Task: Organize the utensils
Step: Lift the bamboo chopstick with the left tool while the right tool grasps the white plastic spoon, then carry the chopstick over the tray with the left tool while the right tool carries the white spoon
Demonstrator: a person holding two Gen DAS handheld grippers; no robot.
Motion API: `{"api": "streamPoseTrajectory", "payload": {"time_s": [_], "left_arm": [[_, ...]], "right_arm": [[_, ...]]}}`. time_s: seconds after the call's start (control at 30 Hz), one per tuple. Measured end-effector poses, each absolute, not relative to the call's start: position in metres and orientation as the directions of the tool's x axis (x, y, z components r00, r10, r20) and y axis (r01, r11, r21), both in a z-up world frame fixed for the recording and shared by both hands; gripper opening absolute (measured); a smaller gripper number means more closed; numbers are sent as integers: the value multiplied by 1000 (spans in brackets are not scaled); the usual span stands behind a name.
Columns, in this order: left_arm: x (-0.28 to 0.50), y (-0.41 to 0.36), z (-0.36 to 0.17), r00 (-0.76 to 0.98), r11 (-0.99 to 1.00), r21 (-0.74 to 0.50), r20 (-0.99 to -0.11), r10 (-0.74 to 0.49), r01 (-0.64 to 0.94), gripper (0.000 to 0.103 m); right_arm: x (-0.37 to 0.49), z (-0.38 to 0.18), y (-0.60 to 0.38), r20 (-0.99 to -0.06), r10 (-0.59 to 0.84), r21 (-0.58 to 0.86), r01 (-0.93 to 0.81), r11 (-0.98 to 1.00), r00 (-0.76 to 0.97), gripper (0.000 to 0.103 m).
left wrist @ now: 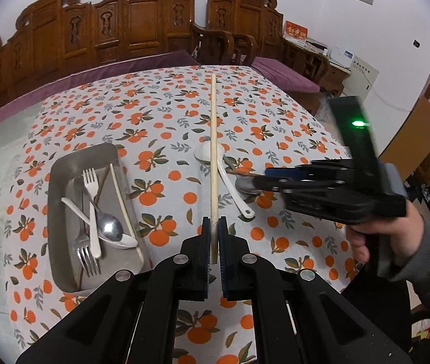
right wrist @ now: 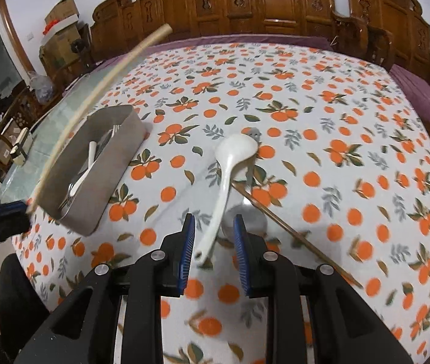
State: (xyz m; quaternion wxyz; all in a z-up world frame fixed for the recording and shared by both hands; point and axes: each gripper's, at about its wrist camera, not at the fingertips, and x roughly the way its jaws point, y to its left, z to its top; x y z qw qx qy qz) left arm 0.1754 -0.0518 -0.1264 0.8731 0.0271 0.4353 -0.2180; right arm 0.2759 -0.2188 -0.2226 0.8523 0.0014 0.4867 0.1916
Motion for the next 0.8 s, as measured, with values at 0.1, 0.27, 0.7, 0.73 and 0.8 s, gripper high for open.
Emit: {"api": "streamPoseTrajectory", "payload": {"time_s": [0.1, 0.27, 0.7, 0.73, 0.8], "left_arm": [[177, -46, -123, 531, 906, -148, -768, -357, 396, 4], [183, -38, -122, 531, 909, -147, -771, -352, 390, 4], [181, -16, -115, 549, 920, -151, -763, -341, 362, 4], [181, -13, -114, 552, 922, -149, -763, -338, 358, 4], [181, -9, -112, 557, 925, -146, -762, -331, 350, 4]], "right_arm": [[295, -234, -206, -848, 313, 167, -344, 924, 428, 28], [314, -250, -193, -877, 274, 139, -337, 931, 395, 28], [325, -266, -178, -907, 129, 8, -291, 957, 402, 16], [326, -266, -178, -907, 120, 0, -286, 958, 404, 12], [327, -266, -180, -909, 130, 19, -272, 962, 396, 11]]}}
